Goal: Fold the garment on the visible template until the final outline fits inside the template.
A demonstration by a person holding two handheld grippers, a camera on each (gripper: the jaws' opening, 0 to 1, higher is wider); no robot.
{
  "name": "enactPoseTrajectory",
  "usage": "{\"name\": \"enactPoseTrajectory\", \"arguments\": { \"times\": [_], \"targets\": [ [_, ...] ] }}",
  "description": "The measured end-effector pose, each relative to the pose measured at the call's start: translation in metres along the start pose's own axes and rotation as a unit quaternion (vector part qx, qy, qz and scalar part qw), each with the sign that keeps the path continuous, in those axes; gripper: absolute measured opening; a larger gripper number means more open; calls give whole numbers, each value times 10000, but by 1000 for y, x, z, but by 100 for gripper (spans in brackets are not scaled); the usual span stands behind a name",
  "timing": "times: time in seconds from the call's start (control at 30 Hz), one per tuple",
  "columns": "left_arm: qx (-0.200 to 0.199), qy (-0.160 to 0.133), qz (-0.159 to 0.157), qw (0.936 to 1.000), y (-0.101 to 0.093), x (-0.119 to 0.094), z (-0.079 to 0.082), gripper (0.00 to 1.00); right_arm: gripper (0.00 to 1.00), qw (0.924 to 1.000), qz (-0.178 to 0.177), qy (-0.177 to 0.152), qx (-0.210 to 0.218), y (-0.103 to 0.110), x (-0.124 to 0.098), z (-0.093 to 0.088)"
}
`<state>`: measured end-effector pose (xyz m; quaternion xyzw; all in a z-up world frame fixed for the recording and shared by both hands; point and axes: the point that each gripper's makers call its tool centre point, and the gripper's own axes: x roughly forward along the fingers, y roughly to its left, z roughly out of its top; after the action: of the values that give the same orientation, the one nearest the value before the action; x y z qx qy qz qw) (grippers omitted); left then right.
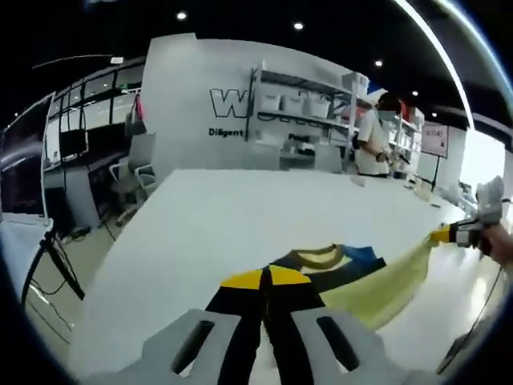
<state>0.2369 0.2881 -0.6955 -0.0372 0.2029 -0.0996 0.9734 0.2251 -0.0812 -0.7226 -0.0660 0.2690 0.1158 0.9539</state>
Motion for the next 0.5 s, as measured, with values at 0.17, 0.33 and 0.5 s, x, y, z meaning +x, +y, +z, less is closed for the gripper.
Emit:
{"name": "enactPoseTrajectory", "arguments": {
  "times": [0.17,0.33,0.5],
  "targets": [
    [-161,31,-137,9998,-7,7,-7,0,0,10000,32,-32,-73,6,5,6],
    [-154,630,-501,9966,-22,9,-42,0,0,10000,42,13,-88,6,7,4],
    [7,1453,-954,9848,-40,11,-88,2,0,9999,44,45,-97,5,8,0]
  ]
}}
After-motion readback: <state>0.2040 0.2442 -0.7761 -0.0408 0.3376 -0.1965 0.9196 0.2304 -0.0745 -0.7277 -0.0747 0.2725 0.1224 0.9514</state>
